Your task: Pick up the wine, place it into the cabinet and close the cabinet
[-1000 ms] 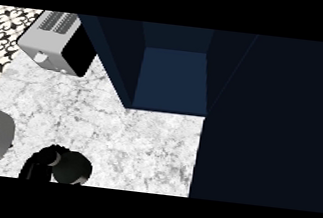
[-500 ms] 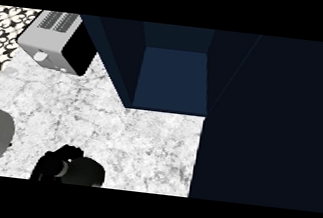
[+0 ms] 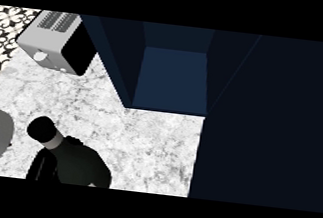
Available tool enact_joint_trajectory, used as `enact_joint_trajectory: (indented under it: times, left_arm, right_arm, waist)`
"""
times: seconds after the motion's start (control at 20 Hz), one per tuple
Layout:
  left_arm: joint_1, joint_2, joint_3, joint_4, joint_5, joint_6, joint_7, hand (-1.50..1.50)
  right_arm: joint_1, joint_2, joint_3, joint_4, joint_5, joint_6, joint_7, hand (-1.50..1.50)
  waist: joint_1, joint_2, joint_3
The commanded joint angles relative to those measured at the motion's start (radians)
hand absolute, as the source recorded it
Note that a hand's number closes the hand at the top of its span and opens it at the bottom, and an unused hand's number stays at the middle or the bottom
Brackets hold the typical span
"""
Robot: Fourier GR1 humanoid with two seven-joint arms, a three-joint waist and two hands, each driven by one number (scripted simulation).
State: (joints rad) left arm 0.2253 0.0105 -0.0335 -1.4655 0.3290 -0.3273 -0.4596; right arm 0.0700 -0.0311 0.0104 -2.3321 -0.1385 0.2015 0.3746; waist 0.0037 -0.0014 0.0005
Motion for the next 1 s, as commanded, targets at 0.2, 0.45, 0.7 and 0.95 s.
enact_joint_trajectory:
  times: [0.2,0.45,0.7,0.95]
  left_arm:
    - [-0.030,-0.010,-0.101,-0.226,0.039,0.170,0.157,1.50]
    - [-0.179,-0.007,-0.064,-0.273,0.109,0.267,0.331,1.50]
    - [-0.280,-0.010,-0.184,-0.199,0.028,0.422,0.268,1.50]
    - [-0.399,-0.011,-0.257,-0.132,0.025,0.588,0.234,1.50]
  right_arm:
    - [0.008,0.009,0.019,-0.002,0.014,-0.004,0.005,-1.50]
    - [0.045,0.011,0.030,-0.013,0.017,0.018,-0.020,-1.50]
    - [0.069,-0.004,-0.016,-0.010,-0.026,0.047,-0.055,-1.50]
    - [0.018,-0.007,-0.035,0.030,-0.017,0.020,-0.050,-1.50]
  waist:
    - [-0.003,0.001,0.000]
    - [-0.005,0.001,0.000]
    - [-0.008,0.001,0.000]
    - [-0.008,0.001,0.000]
